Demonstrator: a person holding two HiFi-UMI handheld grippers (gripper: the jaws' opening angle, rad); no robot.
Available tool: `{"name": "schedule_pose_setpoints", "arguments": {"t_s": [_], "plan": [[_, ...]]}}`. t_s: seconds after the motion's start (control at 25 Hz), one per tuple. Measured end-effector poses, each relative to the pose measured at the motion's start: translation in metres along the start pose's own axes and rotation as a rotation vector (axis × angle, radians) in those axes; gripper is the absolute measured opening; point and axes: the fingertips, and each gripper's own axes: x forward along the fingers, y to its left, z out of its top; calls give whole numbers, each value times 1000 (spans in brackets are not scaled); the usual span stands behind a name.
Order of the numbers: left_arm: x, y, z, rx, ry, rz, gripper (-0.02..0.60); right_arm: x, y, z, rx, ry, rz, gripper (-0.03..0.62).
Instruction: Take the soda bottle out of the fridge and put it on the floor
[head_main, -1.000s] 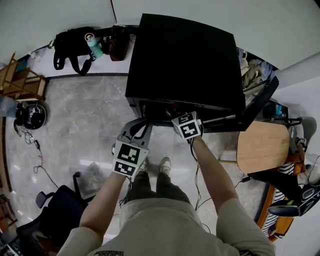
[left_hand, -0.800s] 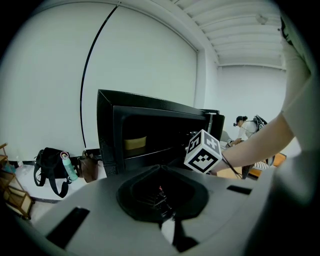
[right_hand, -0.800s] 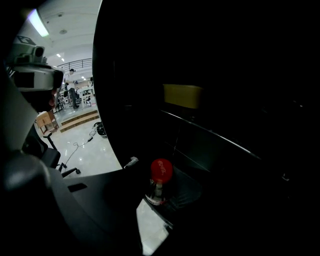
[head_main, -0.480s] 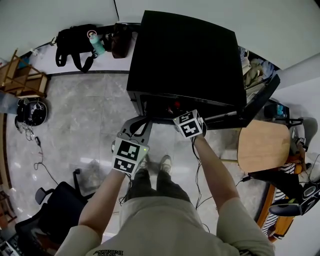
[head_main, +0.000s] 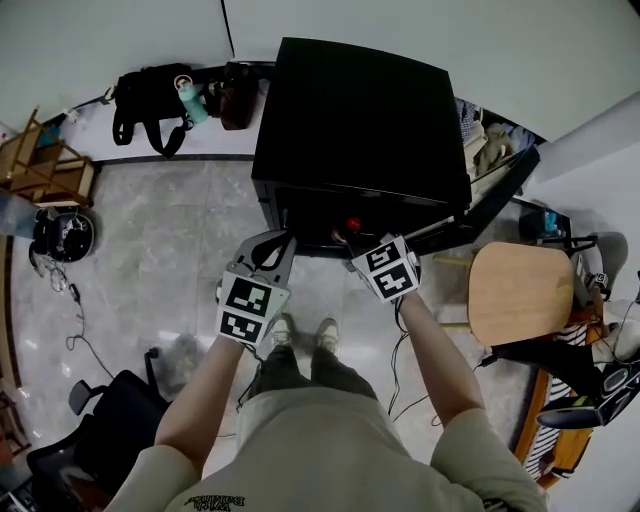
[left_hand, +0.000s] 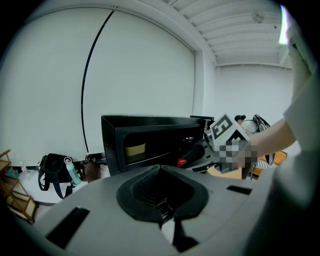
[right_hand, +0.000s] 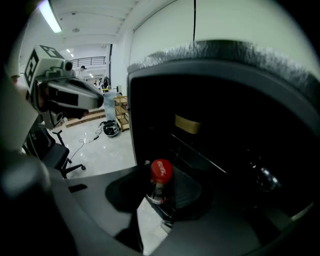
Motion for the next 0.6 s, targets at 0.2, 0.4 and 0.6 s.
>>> {"name": "schedule_pose_setpoints", "arguments": {"t_s": [0.2,0.4,0.6], "plan": [[-17,-7,17,20,-19,3,6,-50,6,25,-25,-40,3,112],[-30,-18,28,47,-31,0,7,-89,11,34,-38,-36,-5,112],[-55,-29,38,69,-37,15,7,-122,32,33,-61,-41,30,112]]}}
